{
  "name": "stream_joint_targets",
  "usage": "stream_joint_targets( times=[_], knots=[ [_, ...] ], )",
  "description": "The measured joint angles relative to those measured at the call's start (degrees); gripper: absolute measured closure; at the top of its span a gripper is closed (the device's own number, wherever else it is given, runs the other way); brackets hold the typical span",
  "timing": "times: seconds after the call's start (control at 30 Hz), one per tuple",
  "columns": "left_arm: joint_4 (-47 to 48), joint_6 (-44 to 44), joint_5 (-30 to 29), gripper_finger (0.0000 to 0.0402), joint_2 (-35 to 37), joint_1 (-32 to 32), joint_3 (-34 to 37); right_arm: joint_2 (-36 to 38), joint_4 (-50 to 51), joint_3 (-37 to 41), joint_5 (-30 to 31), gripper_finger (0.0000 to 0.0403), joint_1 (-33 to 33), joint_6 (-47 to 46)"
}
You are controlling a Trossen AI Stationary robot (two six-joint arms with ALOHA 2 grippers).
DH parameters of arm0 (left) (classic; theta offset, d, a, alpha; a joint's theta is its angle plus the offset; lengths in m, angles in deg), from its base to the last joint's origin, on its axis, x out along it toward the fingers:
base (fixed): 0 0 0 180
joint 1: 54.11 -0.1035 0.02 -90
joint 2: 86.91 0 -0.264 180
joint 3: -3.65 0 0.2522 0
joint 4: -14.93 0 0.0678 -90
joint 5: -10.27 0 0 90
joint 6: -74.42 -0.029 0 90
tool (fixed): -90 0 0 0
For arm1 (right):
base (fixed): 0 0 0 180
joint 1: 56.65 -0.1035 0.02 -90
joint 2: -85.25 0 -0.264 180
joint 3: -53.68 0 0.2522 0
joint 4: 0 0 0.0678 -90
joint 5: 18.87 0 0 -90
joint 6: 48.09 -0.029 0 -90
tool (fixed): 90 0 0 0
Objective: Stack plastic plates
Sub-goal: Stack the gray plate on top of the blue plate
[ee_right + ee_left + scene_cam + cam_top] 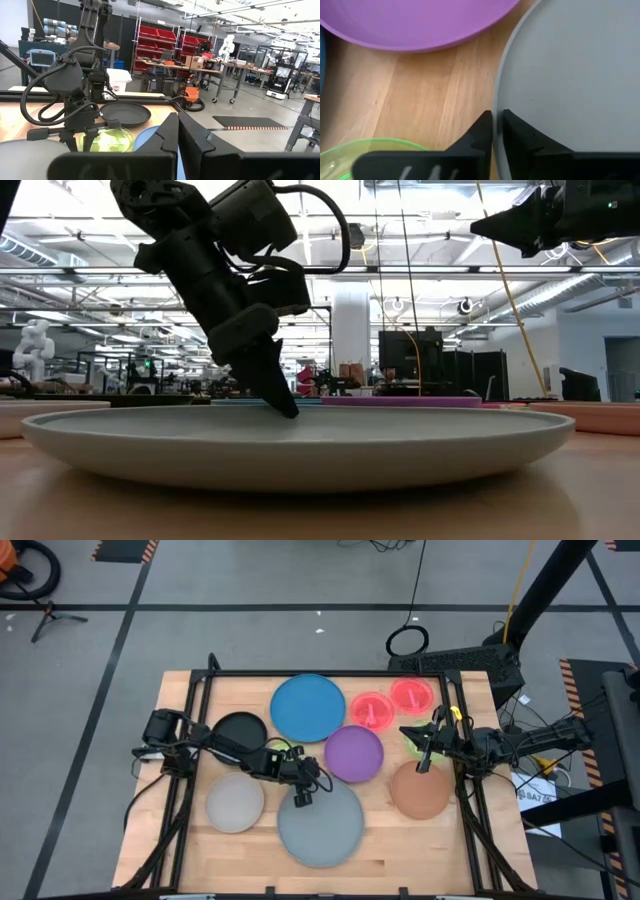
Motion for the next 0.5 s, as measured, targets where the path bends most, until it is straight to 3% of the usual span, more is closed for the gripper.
stream_joint_targets(
  times=[0.27, 0.5],
  knots=[
    [0.6, -0.1, 0.0, 0.0392, 0.3, 0.1, 0.0, 0.0, 0.0, 0.0, 0.0, 0.0403, 0.0, 0.1],
    [7.1, -0.9, 0.3, 0.0394, 5.6, 1.2, 0.3, 0.0, 0.0, 0.0, 0.0, 0.0403, 0.0, 0.1]
  ],
)
